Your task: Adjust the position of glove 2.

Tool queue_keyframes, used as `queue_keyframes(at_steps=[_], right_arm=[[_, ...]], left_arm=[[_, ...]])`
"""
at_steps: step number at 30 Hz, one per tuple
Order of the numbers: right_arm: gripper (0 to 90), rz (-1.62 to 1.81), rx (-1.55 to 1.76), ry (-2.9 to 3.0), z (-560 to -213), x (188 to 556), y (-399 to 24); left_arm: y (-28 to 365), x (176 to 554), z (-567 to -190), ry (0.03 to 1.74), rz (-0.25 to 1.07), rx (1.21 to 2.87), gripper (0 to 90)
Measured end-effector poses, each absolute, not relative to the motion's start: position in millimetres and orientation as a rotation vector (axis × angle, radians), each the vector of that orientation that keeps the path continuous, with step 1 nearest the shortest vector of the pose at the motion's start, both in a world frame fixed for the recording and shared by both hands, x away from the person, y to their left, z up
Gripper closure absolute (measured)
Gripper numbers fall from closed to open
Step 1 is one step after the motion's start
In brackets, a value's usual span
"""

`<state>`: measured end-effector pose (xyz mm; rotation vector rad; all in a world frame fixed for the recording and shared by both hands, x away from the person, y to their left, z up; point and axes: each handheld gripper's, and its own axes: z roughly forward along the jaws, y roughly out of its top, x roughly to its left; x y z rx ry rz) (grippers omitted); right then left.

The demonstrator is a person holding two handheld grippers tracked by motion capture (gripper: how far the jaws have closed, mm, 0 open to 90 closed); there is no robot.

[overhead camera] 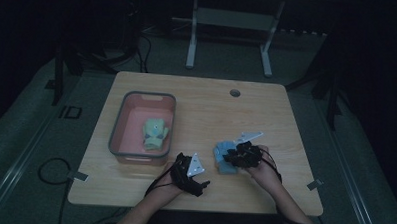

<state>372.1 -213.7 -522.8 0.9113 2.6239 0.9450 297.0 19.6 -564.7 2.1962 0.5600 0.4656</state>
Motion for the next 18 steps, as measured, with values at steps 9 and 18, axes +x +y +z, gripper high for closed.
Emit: queue_keyframes(at_steps=[9, 18], right_arm=[[60.1, 0.982, 0.935, 2.58, -511, 371, -232], [57.1, 1.009, 0.955, 2.55, -508, 371, -252]], left_arm=[[18, 298, -563, 0.544, 0.483, 2.199, 7.9], [8, 297, -559, 0.453, 0.476, 2.202, 7.9]])
